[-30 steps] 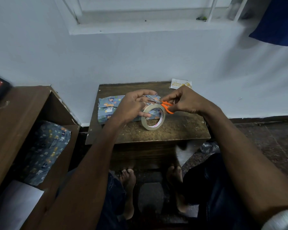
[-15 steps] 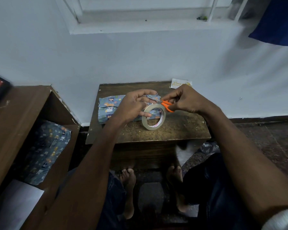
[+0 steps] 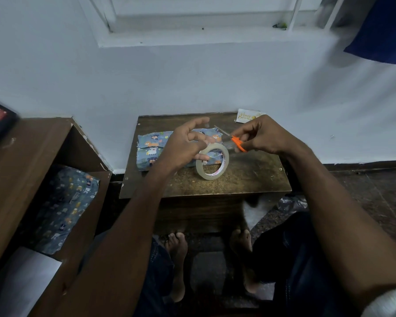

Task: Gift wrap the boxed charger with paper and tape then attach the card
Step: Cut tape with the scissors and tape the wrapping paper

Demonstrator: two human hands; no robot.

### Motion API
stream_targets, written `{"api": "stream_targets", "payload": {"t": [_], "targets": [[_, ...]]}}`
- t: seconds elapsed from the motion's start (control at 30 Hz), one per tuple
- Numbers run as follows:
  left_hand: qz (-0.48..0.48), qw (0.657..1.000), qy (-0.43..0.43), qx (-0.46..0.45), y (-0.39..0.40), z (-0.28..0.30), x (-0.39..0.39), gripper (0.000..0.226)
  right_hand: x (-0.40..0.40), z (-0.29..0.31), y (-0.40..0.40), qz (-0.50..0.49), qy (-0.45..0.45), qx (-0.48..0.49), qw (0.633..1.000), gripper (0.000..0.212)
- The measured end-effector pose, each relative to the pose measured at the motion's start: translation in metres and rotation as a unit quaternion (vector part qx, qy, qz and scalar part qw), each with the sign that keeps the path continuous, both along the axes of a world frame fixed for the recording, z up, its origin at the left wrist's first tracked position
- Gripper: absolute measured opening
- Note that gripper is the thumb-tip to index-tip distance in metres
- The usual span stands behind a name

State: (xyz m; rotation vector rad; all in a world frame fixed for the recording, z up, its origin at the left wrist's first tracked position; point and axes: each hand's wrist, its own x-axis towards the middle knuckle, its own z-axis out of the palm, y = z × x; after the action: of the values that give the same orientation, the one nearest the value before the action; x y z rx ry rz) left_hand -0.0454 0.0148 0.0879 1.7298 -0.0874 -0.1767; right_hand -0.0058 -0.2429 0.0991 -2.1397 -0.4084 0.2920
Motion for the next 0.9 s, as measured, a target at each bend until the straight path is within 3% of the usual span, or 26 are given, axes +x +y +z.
{"api": "stream_targets", "payload": {"t": [0.1,0.2,0.4,0.47,0.6,0.7,0.9], "targets": [[0.017,1.000,-0.010,0.002,-0.001,-0.001,-0.001,0.068,0.007,-0.010,0.000,-0.079,-0.044,-0.131,0.987,0.021],[0.026,0.999,-0.024,0.021,-0.003,-0.002,-0.002,0.069,0.013,-0.025,0.011,-0.117,-0.057,-0.303,0.944,0.007],[0.033,0.998,-0.042,0.040,-0.009,0.002,-0.002,0.067,0.004,-0.029,0.036,-0.162,-0.102,-0.371,0.909,0.009],[0.033,0.998,-0.044,0.039,-0.012,0.003,-0.002,0.065,0.005,-0.022,0.036,-0.145,-0.122,-0.329,0.925,0.016],[0.050,0.997,-0.051,0.042,-0.014,0.001,0.000,0.060,-0.004,-0.007,0.034,0.006,-0.058,-0.126,0.990,0.027],[0.050,0.996,-0.056,0.044,-0.014,-0.001,0.002,0.059,-0.010,-0.008,0.038,0.039,-0.015,-0.068,0.997,0.032],[0.044,0.993,-0.104,0.042,-0.019,-0.006,0.002,0.054,-0.006,-0.015,0.039,0.061,0.020,0.000,0.998,0.009]]}}
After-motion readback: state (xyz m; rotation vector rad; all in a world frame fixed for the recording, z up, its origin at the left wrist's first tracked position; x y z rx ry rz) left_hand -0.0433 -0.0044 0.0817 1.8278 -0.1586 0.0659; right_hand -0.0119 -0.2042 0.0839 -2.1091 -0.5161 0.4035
